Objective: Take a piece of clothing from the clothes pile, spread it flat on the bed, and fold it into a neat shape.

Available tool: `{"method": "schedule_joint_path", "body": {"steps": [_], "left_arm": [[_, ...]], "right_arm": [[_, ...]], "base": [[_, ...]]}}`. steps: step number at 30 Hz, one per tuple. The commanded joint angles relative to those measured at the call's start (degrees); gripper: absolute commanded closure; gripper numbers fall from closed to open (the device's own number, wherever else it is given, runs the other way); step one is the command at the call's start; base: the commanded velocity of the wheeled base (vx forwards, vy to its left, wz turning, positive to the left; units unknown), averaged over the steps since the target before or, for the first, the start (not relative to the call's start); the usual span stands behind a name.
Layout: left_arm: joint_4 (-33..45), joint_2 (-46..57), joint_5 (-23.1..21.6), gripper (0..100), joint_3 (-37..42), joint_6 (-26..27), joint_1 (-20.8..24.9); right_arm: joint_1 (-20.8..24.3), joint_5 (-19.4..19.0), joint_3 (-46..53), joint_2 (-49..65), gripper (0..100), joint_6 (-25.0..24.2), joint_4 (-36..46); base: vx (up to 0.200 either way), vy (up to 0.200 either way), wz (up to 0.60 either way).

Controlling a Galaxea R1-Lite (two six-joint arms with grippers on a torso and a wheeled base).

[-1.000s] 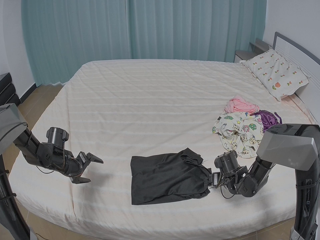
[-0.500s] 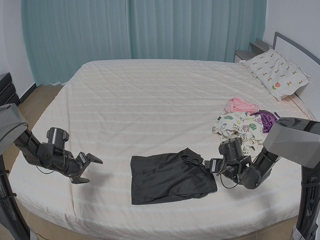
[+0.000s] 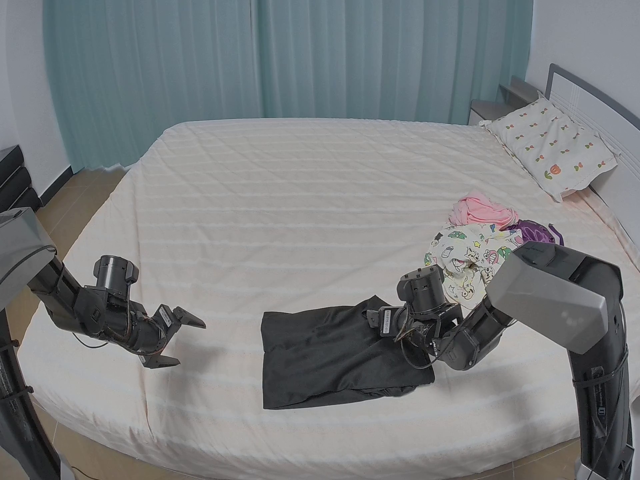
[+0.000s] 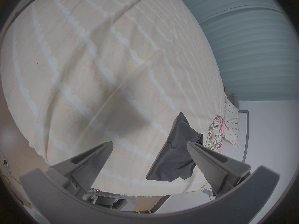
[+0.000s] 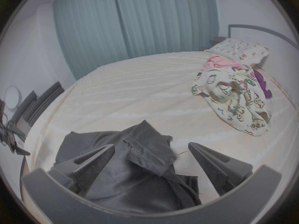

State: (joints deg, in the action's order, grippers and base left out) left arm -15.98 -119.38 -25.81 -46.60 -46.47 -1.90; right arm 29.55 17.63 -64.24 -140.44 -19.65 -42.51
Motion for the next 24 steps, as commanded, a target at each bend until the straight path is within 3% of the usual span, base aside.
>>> {"method": "schedule_joint_path", "body": {"steps": [1, 8, 13, 19, 21, 24], "left_arm": [[-0.01, -0.15, 0.06, 0, 0.02, -0.02, -0.03], [-0.45, -0.06, 0.06, 0, 0.37, -0.02, -0.03], [-2.48, -0.15, 0.06, 0, 1.08, -0.02, -0.03], [-3.0, -0.24, 0.32, 0, 1.43, -0.02, 0.06], [-3.0, -0.24, 0.32, 0, 1.43, -0.02, 0.06], [-3.0, -0.24, 0.32, 0, 1.43, -0.02, 0.06]], "right_arm": [[1.04, -0.31, -4.57, -4.58, 0, 2.6, 1.55], [0.42, 0.74, -13.8, -7.92, 0, 4.18, 8.76], [-4.41, 3.73, -18.72, -9.86, 0, 4.27, 10.78], [-10.74, 4.08, -23.38, -12.41, 0, 3.66, 12.8], [-11.97, 4.08, -23.65, -12.67, 0, 3.04, 12.71], [-13.38, 3.29, -24.96, -12.23, 0, -2.59, 12.63]], "base": [[0.0, 0.0, 0.0], [0.0, 0.0, 0.0], [0.0, 0.0, 0.0], [0.0, 0.0, 0.0], [0.0, 0.0, 0.0], [0.0, 0.0, 0.0]]}}
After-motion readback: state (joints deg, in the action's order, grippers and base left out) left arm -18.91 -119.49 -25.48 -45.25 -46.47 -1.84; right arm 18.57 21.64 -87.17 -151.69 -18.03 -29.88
